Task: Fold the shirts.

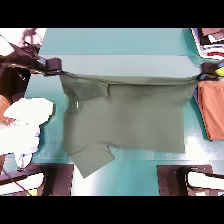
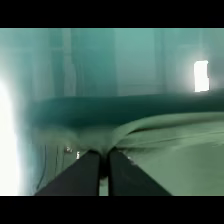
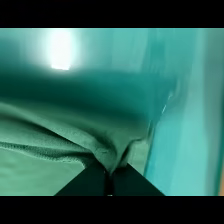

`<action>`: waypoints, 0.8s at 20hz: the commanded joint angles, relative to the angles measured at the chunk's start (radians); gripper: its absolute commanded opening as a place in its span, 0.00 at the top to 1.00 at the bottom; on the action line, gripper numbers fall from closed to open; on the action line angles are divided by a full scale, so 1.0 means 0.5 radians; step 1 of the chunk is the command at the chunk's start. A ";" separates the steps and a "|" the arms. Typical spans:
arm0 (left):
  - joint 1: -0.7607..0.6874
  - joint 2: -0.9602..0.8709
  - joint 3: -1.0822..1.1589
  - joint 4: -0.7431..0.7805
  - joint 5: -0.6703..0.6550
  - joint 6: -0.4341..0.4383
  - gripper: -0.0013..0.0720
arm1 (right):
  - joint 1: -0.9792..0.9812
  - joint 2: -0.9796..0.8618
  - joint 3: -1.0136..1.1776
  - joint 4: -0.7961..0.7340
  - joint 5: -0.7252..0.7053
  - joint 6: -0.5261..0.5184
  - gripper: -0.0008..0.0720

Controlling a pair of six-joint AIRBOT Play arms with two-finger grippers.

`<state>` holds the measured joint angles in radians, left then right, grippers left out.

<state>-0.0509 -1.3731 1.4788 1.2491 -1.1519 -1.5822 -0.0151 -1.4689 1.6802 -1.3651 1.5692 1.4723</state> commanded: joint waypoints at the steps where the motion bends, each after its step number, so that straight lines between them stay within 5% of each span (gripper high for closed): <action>1: 0.002 -0.349 0.068 0.009 0.319 0.057 0.94 | 0.015 -0.391 0.105 0.009 -0.189 0.001 0.96; 6: 0.002 -0.559 0.406 0.014 0.467 0.222 0.94 | 0.015 -0.640 0.551 0.008 -0.254 0.000 0.96; 10: 0.002 -0.558 0.542 0.056 0.125 0.301 0.94 | 0.015 -0.618 0.689 0.005 -0.179 -0.032 0.96; 13: 0.002 -0.555 0.517 0.077 -0.227 0.299 0.95 | 0.015 -0.505 0.510 0.003 -0.165 -0.036 0.96; 16: 0.002 -0.550 0.316 0.068 -0.255 0.242 0.95 | 0.015 -0.336 0.098 0.002 -0.304 -0.036 0.96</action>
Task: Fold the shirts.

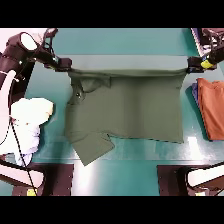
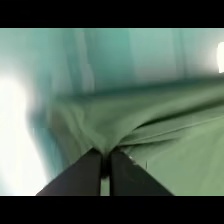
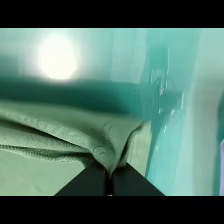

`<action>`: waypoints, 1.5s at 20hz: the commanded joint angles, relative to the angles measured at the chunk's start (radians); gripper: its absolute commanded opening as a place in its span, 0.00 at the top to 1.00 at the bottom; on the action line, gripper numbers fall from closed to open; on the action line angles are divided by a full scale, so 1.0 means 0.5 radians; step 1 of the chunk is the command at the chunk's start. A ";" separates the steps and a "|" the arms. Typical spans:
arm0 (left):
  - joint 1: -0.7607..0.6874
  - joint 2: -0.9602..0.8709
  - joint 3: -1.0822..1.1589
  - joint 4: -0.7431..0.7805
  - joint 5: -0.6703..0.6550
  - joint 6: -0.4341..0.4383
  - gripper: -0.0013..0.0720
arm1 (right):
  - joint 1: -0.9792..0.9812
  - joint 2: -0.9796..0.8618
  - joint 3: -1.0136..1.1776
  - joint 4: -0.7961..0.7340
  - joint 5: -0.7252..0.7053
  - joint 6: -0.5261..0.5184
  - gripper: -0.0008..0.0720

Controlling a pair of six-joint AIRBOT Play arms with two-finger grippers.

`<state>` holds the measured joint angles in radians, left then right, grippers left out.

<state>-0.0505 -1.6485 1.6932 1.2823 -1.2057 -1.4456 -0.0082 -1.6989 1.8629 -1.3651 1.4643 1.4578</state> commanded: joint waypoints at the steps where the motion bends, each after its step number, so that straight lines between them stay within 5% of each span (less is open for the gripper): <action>1: 0.001 0.001 -0.188 -0.002 -0.129 -0.034 0.95 | 0.002 0.179 -0.417 0.007 -0.158 -0.007 0.96; 7: 0.001 0.000 -0.507 -0.082 -0.100 -0.041 0.94 | 0.054 0.330 -0.909 0.022 -0.329 -0.006 0.95; 8: 0.001 0.001 -0.511 -0.082 -0.121 -0.041 0.80 | 0.055 0.347 -0.938 0.024 -0.327 -0.006 0.84; 9: 0.001 0.011 -0.510 -0.082 -0.139 -0.041 0.46 | 0.055 0.362 -0.954 0.024 -0.322 -0.006 0.58; 10: 0.001 0.040 -0.511 -0.078 -0.160 -0.041 0.35 | 0.049 0.384 -0.959 0.023 -0.304 -0.006 0.50; 14: 0.001 0.353 -0.723 0.084 -0.192 -0.050 0.35 | -0.033 0.599 -1.102 0.024 -0.108 -0.059 0.50; 18: 0.001 0.939 -1.495 0.183 -0.200 -0.156 0.35 | -0.208 0.964 -1.507 0.308 -0.011 -0.183 0.50; 24: 0.001 1.655 -2.428 -0.225 -0.174 -0.343 0.35 | -0.377 1.283 -1.800 0.597 -0.143 -0.213 0.46; 30: 0.000 1.691 -2.673 -0.587 0.076 -0.339 0.35 | -0.373 1.331 -1.795 0.603 -0.137 -0.213 0.46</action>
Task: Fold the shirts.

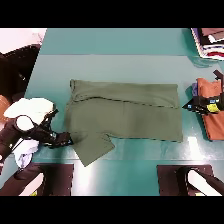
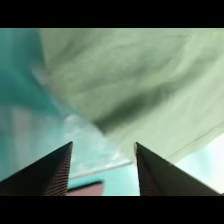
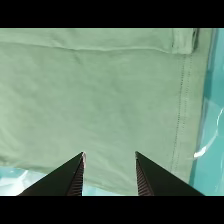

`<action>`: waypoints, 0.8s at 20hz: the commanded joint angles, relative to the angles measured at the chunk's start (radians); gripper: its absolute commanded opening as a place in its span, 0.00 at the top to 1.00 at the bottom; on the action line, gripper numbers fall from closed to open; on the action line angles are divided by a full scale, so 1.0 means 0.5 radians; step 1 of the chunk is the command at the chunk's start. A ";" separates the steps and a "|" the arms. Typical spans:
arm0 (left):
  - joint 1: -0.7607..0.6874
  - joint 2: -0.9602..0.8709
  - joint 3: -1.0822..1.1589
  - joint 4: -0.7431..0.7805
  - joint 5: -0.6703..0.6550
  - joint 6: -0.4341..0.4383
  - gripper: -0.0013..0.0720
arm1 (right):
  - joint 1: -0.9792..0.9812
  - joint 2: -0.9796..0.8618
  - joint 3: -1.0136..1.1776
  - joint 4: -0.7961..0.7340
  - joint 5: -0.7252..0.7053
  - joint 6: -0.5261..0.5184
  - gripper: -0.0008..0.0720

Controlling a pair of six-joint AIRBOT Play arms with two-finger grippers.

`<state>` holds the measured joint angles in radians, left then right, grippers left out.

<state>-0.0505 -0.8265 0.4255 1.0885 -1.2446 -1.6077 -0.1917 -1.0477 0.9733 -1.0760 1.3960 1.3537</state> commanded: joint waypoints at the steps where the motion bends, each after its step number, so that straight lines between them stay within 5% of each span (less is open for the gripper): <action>1: 0.000 0.047 -0.155 -0.236 0.211 -0.012 0.35 | -0.004 0.028 -0.015 0.025 -0.003 -0.005 0.46; 4: 0.000 0.047 -0.167 -0.346 0.320 0.069 0.35 | -0.005 0.028 -0.015 0.024 -0.003 -0.005 0.46; 6: 0.000 0.047 -0.167 -0.385 0.336 0.080 0.81 | -0.005 0.028 -0.015 0.024 -0.011 -0.005 0.46; 7: 0.001 0.047 -0.167 -0.404 0.331 0.103 0.94 | -0.005 0.028 -0.015 0.023 -0.002 -0.005 0.46; 16: 0.001 0.051 0.068 -0.252 0.118 0.196 0.95 | -0.449 0.004 -0.294 -0.451 0.278 -0.006 0.46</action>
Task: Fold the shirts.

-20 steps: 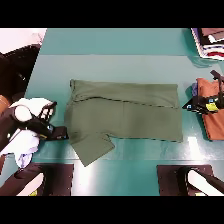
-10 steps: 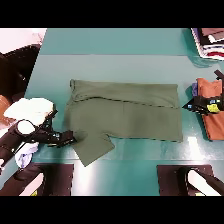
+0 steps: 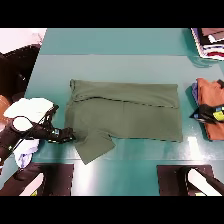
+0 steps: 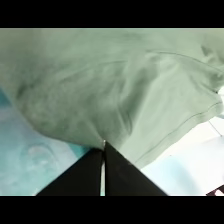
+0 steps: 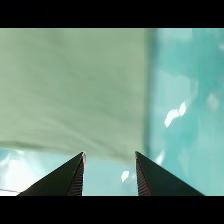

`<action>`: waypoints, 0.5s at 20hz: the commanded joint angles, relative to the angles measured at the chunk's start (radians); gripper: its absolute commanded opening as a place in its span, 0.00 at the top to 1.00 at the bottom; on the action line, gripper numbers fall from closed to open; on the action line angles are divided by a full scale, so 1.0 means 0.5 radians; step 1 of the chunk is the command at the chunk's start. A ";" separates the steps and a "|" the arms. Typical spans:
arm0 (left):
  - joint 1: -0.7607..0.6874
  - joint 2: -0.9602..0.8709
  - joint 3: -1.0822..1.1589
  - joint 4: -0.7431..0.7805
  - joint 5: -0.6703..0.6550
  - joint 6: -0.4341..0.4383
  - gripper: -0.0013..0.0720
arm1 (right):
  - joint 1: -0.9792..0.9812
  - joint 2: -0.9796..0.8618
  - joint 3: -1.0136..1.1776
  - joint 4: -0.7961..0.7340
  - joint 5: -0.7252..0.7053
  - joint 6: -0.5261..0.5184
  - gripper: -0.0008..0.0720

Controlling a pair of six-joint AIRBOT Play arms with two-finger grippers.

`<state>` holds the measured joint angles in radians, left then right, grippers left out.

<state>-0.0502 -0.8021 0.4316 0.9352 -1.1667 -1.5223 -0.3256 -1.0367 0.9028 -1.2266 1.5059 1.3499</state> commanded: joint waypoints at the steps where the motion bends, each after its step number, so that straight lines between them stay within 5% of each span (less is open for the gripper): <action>1: 0.000 0.002 0.055 0.061 -0.031 0.025 0.95 | -0.244 -0.058 -0.244 -0.154 0.052 0.002 0.45; 10: 0.000 0.002 0.055 0.108 -0.027 0.031 0.95 | -0.063 -0.373 -0.554 0.110 -0.238 -0.007 0.46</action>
<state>-0.0505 -0.8021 0.4576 0.9730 -1.1786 -1.5085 -0.4149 -1.1885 0.6472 -1.1992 1.4265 1.3476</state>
